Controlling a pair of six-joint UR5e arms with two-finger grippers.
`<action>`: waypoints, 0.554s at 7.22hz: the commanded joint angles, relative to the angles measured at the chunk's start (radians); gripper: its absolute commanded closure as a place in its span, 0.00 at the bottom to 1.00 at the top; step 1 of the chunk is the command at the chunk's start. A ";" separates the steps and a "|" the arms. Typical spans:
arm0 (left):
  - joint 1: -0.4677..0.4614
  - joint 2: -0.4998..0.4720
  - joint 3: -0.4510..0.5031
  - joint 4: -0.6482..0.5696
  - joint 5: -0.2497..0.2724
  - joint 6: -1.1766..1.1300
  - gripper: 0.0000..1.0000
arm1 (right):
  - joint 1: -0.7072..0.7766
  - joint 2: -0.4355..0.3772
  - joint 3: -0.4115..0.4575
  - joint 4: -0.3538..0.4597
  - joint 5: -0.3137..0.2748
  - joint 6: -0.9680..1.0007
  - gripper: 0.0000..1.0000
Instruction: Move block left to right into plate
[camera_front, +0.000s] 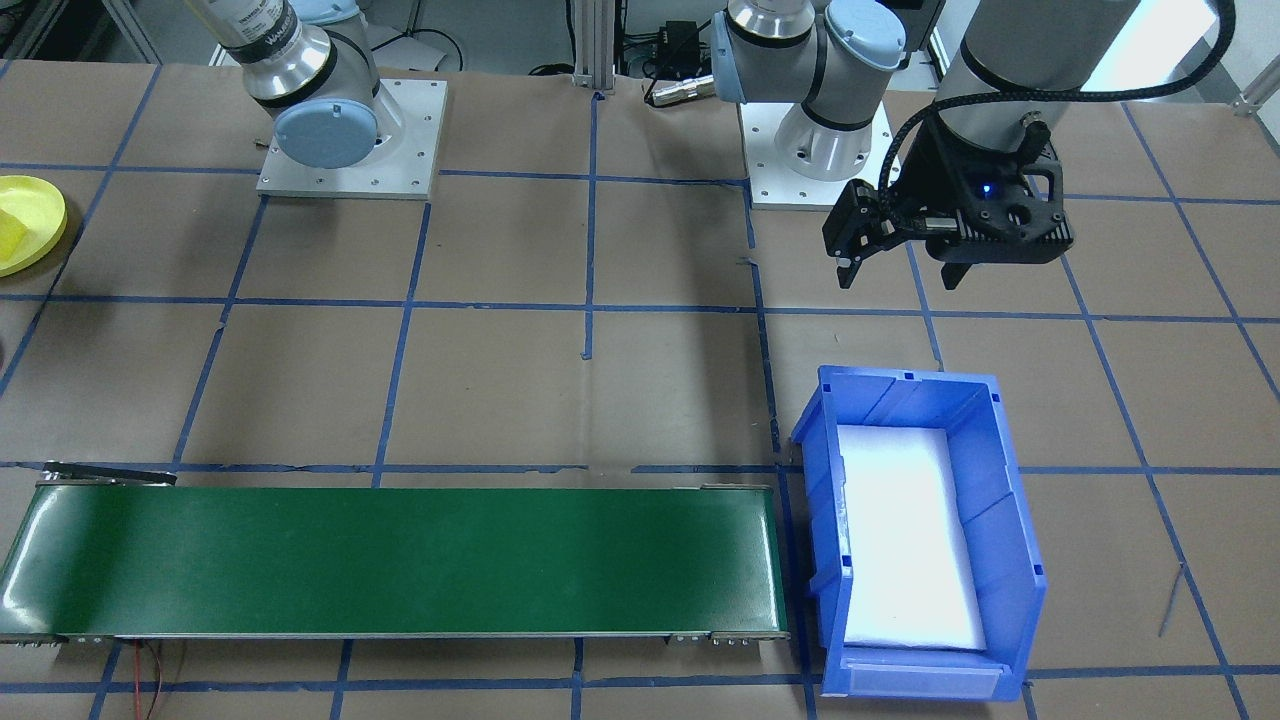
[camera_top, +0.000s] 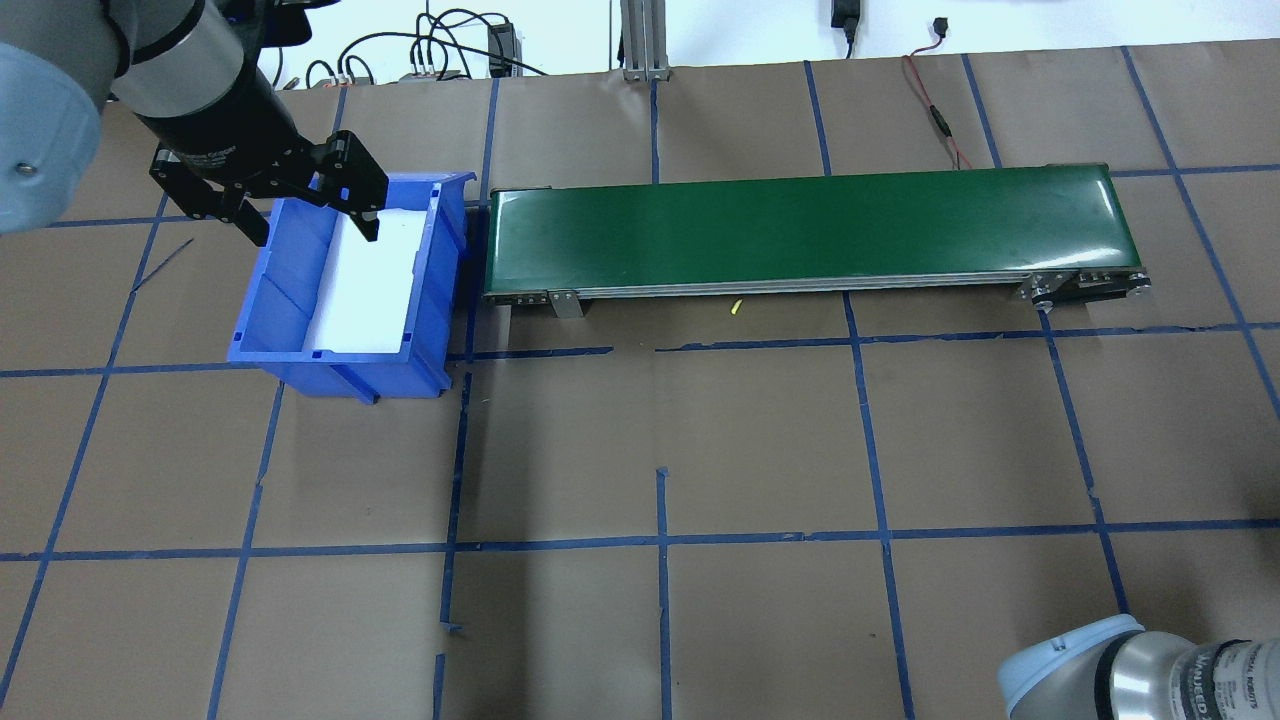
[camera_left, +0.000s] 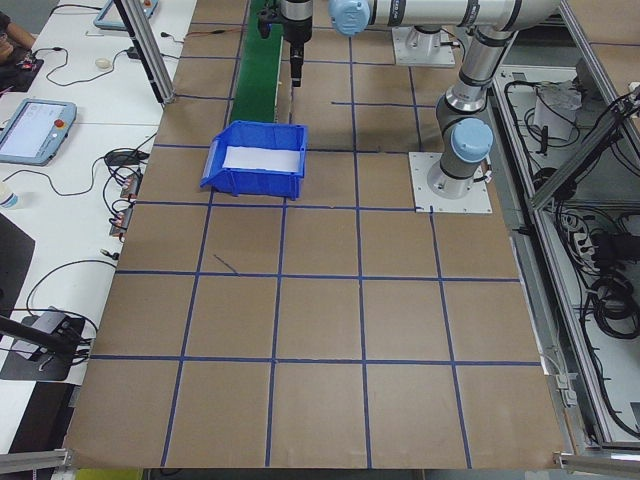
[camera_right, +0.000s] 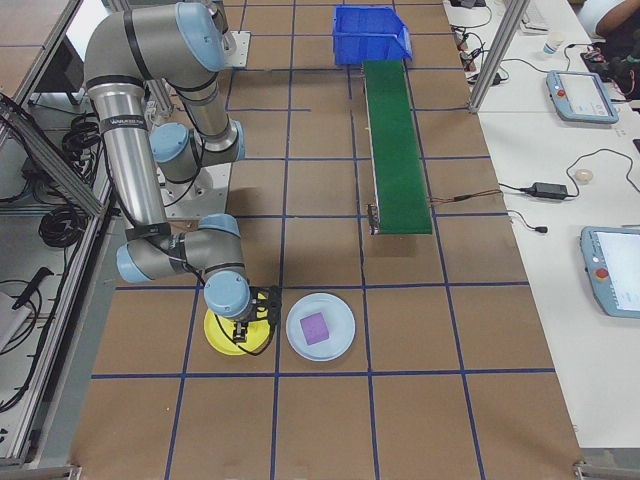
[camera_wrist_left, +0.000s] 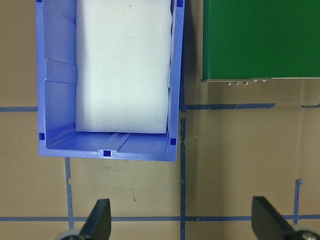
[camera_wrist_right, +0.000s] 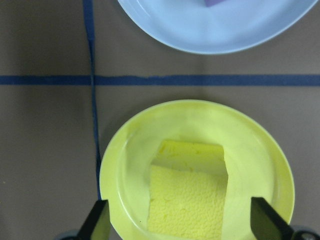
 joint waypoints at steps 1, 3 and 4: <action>-0.001 0.000 -0.001 0.000 0.000 0.000 0.00 | 0.125 -0.091 -0.125 0.159 0.016 0.066 0.00; -0.002 0.000 -0.008 0.002 0.000 0.000 0.00 | 0.255 -0.233 -0.155 0.319 0.030 0.204 0.00; -0.002 0.000 -0.008 0.002 0.000 0.000 0.00 | 0.333 -0.287 -0.152 0.374 0.022 0.338 0.00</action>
